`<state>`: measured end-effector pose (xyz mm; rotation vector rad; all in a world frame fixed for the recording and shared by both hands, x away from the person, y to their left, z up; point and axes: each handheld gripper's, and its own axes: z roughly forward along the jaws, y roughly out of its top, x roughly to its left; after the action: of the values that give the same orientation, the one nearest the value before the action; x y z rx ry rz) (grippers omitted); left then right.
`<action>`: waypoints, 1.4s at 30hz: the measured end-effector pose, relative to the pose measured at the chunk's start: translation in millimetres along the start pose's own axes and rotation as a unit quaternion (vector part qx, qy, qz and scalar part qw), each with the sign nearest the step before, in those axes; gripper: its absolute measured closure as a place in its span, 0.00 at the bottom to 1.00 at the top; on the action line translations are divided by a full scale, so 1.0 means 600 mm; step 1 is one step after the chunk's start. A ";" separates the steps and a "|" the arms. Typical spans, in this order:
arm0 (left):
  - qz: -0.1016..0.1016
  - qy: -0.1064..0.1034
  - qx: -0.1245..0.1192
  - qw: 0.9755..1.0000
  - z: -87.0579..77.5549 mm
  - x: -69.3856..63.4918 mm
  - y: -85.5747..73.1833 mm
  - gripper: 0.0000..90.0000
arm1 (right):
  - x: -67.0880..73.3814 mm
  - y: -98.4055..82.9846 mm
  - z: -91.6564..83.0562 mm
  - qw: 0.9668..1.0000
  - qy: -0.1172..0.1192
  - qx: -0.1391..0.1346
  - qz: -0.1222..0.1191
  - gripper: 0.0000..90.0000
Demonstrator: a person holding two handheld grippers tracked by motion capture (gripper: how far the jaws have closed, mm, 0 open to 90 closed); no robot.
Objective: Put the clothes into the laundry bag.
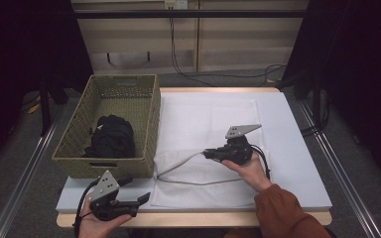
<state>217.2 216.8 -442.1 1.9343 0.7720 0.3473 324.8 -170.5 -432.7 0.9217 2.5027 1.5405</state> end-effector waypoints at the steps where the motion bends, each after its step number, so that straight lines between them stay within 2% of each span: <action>1: 0.000 -0.001 0.000 1.000 0.000 0.000 0.000 0.21 | 0.000 0.001 -0.001 1.000 0.001 -0.002 0.000 0.99; 18: 0.010 -0.007 -0.003 1.000 0.001 0.000 0.008 0.21 | 0.006 0.020 -0.021 1.000 0.002 -0.030 -0.002 0.99; 20: 0.003 -0.007 -0.005 1.000 -0.002 -0.001 0.010 0.22 | 0.007 0.026 -0.023 0.999 0.002 -0.034 -0.006 0.99; 23: 0.003 -0.005 -0.015 1.000 -0.008 -0.001 0.013 0.22 | 0.007 0.034 -0.025 0.999 0.004 -0.039 -0.011 0.99; 31: 0.002 -0.013 -0.013 1.000 -0.008 -0.004 0.019 0.24 | 0.007 0.043 -0.030 0.998 0.005 -0.054 -0.012 0.99; 35: 0.006 -0.016 -0.018 1.000 -0.012 -0.003 0.030 0.24 | 0.007 0.040 -0.034 0.998 0.003 -0.056 -0.011 0.99; 36: 0.006 -0.010 -0.017 1.000 -0.014 -0.002 0.034 0.24 | 0.007 0.040 -0.034 0.998 0.003 -0.056 -0.010 0.99; 39: 0.019 -0.030 -0.019 0.999 -0.022 0.002 0.049 0.29 | 0.004 0.038 -0.033 0.999 0.002 -0.053 -0.010 0.99; 42: 0.022 -0.016 -0.028 0.999 -0.033 0.011 0.063 0.28 | 0.002 0.037 -0.032 0.999 0.002 -0.051 -0.009 0.99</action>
<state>225.5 223.2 -400.2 1.9009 0.6932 0.3596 327.3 -177.8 -404.3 0.8794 2.4031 1.6475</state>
